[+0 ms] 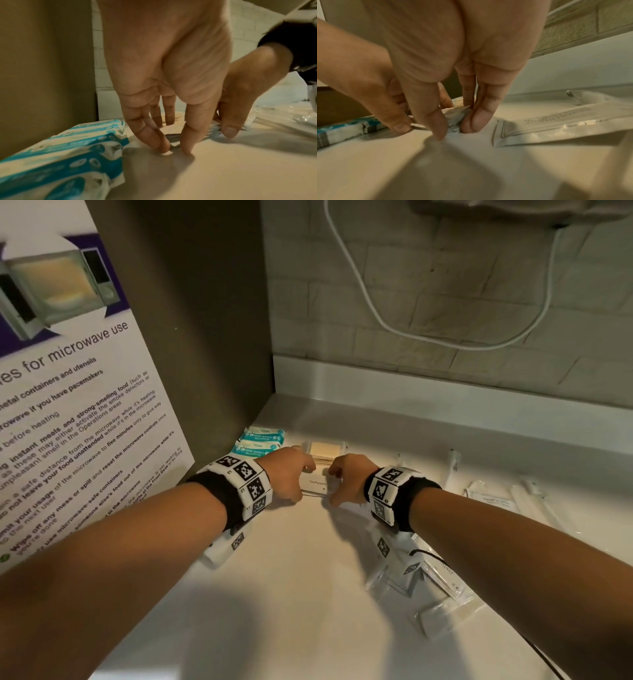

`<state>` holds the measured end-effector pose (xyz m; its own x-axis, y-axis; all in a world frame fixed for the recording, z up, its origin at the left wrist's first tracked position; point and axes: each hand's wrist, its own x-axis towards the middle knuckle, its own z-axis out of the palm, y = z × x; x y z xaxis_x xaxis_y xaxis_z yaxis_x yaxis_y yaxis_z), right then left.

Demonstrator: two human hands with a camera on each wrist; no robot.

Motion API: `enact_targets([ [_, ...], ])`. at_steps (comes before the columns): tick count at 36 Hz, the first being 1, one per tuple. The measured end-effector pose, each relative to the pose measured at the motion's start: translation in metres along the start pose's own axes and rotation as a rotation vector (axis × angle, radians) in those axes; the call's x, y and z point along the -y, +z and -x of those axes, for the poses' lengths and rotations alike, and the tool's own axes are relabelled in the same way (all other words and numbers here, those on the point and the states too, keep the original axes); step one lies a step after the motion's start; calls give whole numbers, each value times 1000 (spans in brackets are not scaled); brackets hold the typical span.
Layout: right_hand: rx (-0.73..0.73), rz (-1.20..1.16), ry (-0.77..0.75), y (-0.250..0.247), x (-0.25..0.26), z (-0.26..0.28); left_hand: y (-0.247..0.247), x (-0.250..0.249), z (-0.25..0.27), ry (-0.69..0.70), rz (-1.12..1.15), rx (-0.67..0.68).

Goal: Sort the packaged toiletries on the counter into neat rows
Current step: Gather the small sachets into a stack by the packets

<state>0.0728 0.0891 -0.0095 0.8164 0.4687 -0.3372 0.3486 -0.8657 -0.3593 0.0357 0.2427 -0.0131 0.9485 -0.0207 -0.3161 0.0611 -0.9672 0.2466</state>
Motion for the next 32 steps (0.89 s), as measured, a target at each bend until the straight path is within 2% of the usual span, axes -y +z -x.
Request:
enact_targets([
  [5, 8, 47, -3, 0, 2, -3, -5, -5, -2, 65, -66, 21],
  [17, 25, 120, 20, 2, 4, -13, -6, -6, -10, 68, -110, 26],
  [27, 20, 135, -30, -1, -3, -12, -1, 2, -9, 56, -86, -26],
  [32, -43, 66, -67, -18, -18, 13, -15, 1, -1, 66, -105, -86],
])
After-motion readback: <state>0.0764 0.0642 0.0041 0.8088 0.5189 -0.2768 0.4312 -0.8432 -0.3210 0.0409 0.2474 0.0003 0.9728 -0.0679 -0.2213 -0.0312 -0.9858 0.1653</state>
